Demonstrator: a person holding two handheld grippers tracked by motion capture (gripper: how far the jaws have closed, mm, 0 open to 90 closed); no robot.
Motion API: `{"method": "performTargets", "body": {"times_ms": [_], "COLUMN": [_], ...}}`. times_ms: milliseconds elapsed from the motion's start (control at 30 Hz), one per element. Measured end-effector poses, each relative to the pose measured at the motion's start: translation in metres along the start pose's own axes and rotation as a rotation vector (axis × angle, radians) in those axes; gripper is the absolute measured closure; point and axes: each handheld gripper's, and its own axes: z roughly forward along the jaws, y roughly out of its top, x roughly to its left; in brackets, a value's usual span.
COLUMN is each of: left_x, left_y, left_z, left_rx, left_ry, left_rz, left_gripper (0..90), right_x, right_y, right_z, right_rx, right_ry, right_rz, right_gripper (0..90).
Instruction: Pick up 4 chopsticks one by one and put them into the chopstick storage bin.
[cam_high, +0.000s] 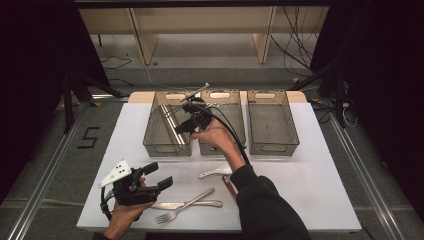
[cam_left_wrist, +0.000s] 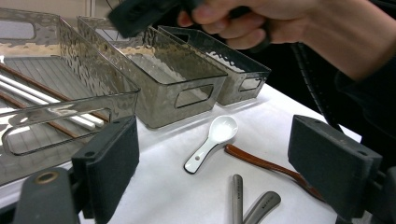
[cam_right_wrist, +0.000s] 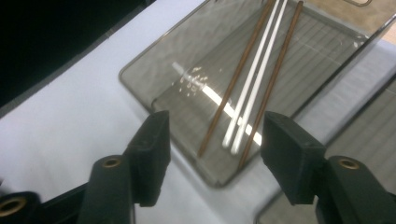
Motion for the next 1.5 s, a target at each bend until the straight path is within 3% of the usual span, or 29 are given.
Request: {"method": "performTargets", "body": {"times_ms": [100, 233, 567, 900, 1500], "left_x": [0.000, 0.000, 0.000, 0.000, 0.001], "left_y": [0.000, 0.000, 0.000, -0.001, 0.000], "left_z": [0.000, 0.000, 0.001, 0.001, 0.003], "left_rx": [0.000, 0.005, 0.005, 0.005, 0.009], "left_ry": [0.001, 0.002, 0.005, 0.006, 0.005], "left_rz": [0.000, 0.002, -0.001, 0.000, -0.005], "left_gripper": [16.1, 16.1, 16.1, 16.1, 16.1], "right_x": [0.005, 0.009, 0.002, -0.006, -0.007], "right_y": [-0.011, -0.029, -0.063, -0.084, -0.102], "right_z": [-0.011, -0.024, -0.038, -0.035, -0.020], "right_rx": [0.012, 0.016, 0.056, 0.111, 0.177], "right_ry": [-0.016, -0.001, 0.007, 0.015, 0.043], "right_rz": [-0.033, -0.060, -0.131, -0.183, -0.242], "right_gripper": [39.5, 37.5, 34.4, 32.1, 29.3]}}
